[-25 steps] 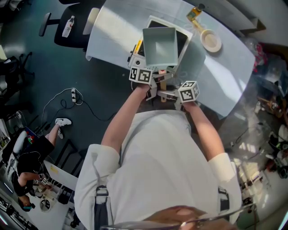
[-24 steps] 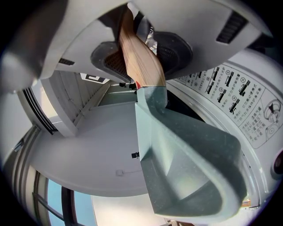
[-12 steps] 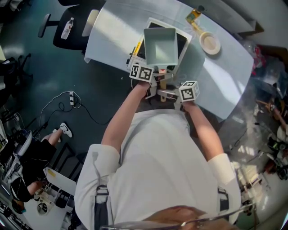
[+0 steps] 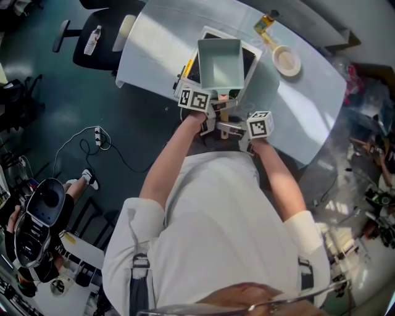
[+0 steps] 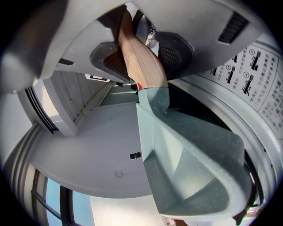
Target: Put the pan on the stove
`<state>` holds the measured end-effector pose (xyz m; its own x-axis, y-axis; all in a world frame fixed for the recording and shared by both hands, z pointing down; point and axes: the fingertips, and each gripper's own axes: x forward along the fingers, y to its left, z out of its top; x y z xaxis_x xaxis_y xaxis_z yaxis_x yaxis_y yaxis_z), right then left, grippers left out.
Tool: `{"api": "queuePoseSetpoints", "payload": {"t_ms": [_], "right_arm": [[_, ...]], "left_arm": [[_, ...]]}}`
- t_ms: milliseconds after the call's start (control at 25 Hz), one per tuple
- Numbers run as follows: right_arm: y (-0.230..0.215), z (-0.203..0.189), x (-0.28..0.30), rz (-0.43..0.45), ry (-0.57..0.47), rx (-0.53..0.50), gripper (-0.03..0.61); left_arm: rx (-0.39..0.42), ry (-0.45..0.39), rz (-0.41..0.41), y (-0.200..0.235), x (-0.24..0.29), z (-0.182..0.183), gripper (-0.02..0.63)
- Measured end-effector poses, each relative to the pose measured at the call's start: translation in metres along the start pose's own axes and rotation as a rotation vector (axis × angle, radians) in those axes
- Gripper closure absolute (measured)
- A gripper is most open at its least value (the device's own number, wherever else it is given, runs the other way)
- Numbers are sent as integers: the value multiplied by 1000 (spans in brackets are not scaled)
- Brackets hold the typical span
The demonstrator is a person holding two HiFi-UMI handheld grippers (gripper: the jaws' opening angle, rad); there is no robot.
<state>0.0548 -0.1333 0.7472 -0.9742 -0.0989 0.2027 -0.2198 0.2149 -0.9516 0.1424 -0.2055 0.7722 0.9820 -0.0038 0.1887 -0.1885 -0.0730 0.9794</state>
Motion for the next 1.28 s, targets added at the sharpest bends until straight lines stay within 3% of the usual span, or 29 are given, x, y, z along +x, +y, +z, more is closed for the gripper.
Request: {"api": "queuePoseSetpoints", "payload": {"t_ms": [360,680,1120,1280], "right_arm": [[-6,1,-6,-25,-13,7,388],[-5,5,-10,-40,-44,12,333],[-12,17,-30,-132,-128,-41,313],[-6,29,-42,-221,-159,-116,314]], "left_arm": [[13,-39,10,-3,-4,5,341],[6,-69,27,-3,-13,9,332],[44,-88,112,0,-40,9,319],[78,-85,147,-3,-53,4,321]]}}
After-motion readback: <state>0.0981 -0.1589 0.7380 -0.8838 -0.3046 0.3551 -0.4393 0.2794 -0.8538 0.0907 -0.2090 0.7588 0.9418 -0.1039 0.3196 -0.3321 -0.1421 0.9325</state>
